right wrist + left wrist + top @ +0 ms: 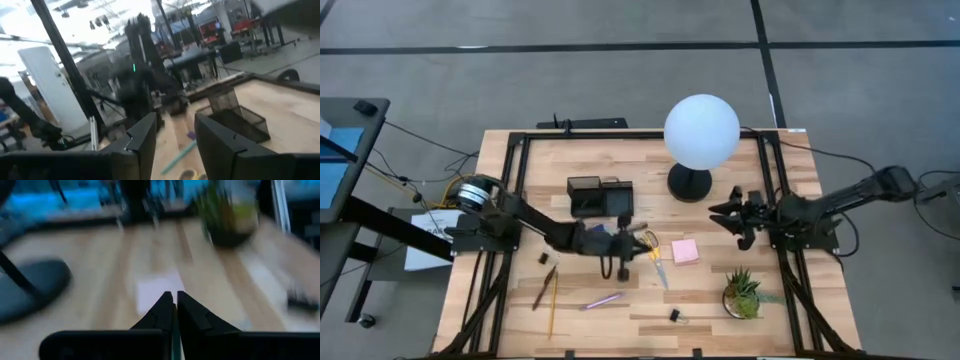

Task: Pick and place office supplies into organizer
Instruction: Put the bottom left blue pencil into the black desk organizer

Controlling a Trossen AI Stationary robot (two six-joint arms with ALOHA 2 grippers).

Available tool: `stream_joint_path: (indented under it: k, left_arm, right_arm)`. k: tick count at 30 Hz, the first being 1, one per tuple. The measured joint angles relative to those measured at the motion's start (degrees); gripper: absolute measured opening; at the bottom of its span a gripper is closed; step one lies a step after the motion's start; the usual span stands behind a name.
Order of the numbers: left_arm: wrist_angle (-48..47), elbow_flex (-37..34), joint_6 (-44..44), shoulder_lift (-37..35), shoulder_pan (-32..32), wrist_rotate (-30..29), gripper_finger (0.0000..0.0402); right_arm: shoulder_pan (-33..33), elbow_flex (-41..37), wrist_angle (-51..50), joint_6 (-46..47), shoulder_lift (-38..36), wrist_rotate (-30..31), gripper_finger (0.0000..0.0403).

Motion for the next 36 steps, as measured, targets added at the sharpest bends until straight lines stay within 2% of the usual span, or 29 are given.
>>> stream_joint_path:
  k: [4,10,13,16,20,23,28,33,36]
  left_arm:
    - [-2.6,-0.9,4.1,-11.3,3.5,0.2,0.0000]
    - [-16.5,-4.3,7.0,-30.4,9.9,-3.0,0.0000]
    - [-22.1,-6.8,8.0,-37.8,13.0,-5.0,0.0000]
    - [-22.3,-9.5,9.2,-41.9,16.2,-4.0,0.0001]
    - [-21.4,-12.2,10.2,-42.8,20.8,-0.1,0.0001]
    - [-19.9,-13.0,12.7,-40.9,24.2,2.0,0.0001]
    - [-12.1,-13.0,15.4,-38.4,28.4,7.6,0.0001]
    - [-13.3,-13.0,14.2,-37.8,30.9,10.2,0.0001]
    - [-17.1,-13.0,12.6,-37.7,31.1,10.2,0.0001]
  right_arm:
    - [0.0,0.1,4.5,0.0,5.0,-0.1,0.0127]
    - [0.0,1.9,6.1,0.0,9.4,-0.2,0.0125]
    - [0.0,2.6,6.1,-0.1,10.9,-0.2,0.0125]
    - [-0.5,2.9,6.0,-0.9,11.9,-0.2,0.0125]
    - [-1.5,3.9,6.4,-1.7,13.1,-0.3,0.0123]
    - [-2.5,4.9,6.6,-1.7,14.1,-0.2,0.0123]
    - [-3.5,6.5,6.6,-1.8,16.4,-0.3,0.0123]
    - [-3.5,7.0,6.5,-3.1,19.1,-0.3,0.0123]
    - [-3.7,7.1,6.5,-3.1,20.6,-0.3,0.0123]
